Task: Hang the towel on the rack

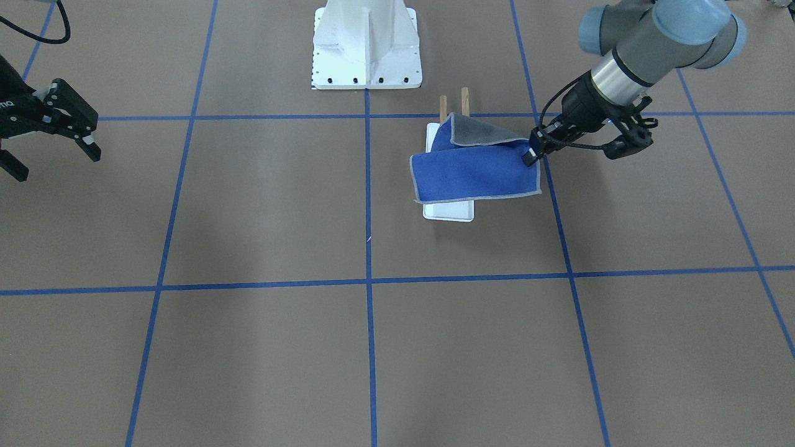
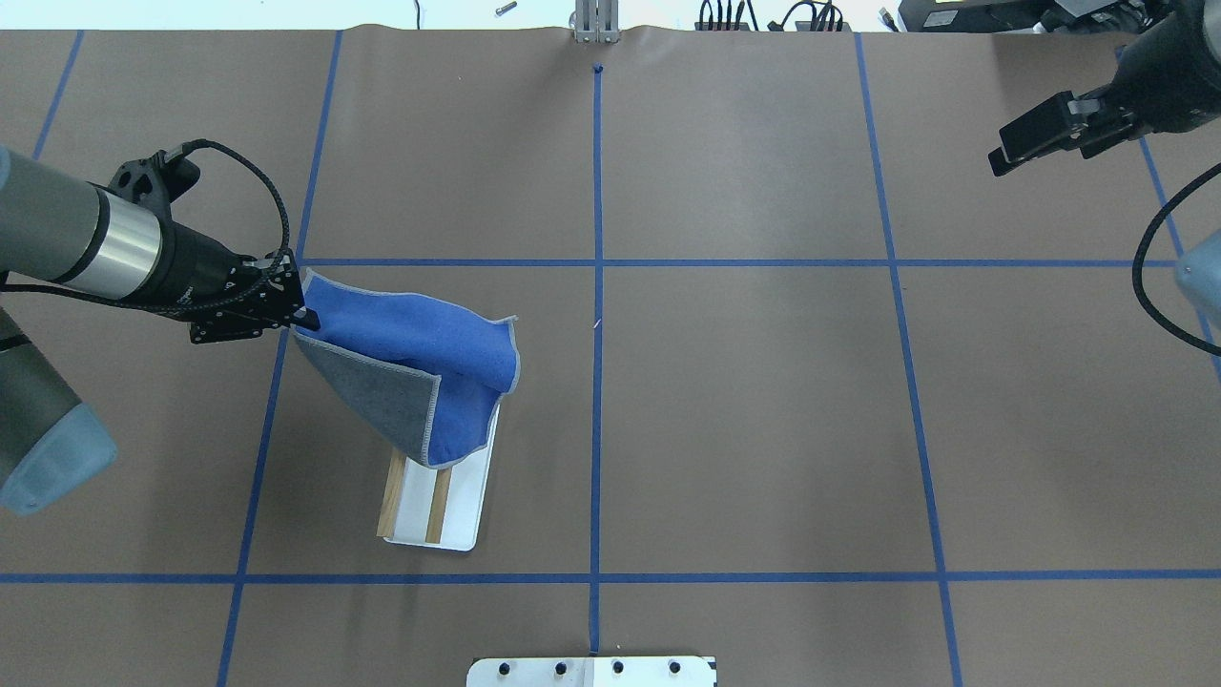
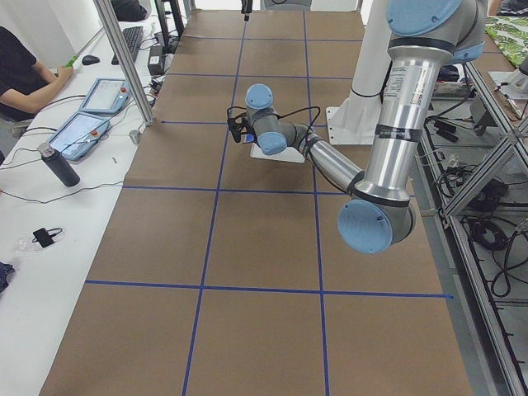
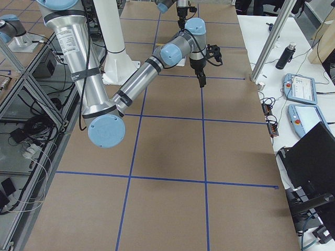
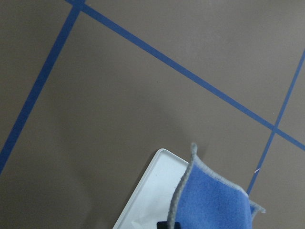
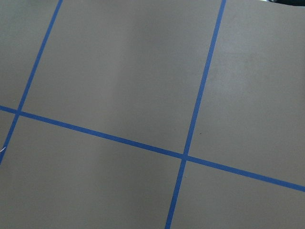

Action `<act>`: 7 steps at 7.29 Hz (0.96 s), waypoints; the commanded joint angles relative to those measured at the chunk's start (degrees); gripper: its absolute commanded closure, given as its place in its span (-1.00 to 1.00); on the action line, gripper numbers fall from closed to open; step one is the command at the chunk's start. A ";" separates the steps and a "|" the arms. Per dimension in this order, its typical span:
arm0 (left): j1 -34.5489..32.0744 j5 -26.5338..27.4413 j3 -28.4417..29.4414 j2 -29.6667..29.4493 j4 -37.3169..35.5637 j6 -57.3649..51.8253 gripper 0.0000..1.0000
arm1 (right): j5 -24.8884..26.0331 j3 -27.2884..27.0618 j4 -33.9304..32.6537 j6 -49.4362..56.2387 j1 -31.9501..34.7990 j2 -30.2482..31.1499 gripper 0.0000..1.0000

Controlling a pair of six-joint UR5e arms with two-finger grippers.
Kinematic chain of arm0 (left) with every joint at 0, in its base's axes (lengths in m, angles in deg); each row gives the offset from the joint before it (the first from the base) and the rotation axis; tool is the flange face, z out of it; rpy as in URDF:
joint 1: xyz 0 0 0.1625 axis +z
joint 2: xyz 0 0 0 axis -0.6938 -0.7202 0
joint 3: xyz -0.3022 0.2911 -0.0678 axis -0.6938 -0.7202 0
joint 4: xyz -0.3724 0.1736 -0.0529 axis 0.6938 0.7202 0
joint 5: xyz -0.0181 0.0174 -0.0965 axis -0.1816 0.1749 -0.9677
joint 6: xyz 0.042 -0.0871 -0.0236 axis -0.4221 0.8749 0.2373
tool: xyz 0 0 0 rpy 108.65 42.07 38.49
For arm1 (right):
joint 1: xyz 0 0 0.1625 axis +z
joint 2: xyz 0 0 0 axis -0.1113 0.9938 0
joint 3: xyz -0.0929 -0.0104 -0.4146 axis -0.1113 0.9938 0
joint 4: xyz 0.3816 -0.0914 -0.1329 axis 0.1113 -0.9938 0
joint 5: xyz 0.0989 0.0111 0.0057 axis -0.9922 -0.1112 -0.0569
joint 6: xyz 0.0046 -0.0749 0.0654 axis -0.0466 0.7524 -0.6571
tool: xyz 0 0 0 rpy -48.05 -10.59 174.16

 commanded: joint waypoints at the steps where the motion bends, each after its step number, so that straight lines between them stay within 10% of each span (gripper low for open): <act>1: -0.20 0.40 0.41 0.42 -0.05 -2.54 -0.98 | -0.11 0.30 0.00 0.00 0.12 -0.09 -1.00; 7: -10.35 -3.96 0.49 1.55 -1.10 -15.63 -0.96 | -5.54 6.08 -0.61 10.58 8.43 0.52 -1.00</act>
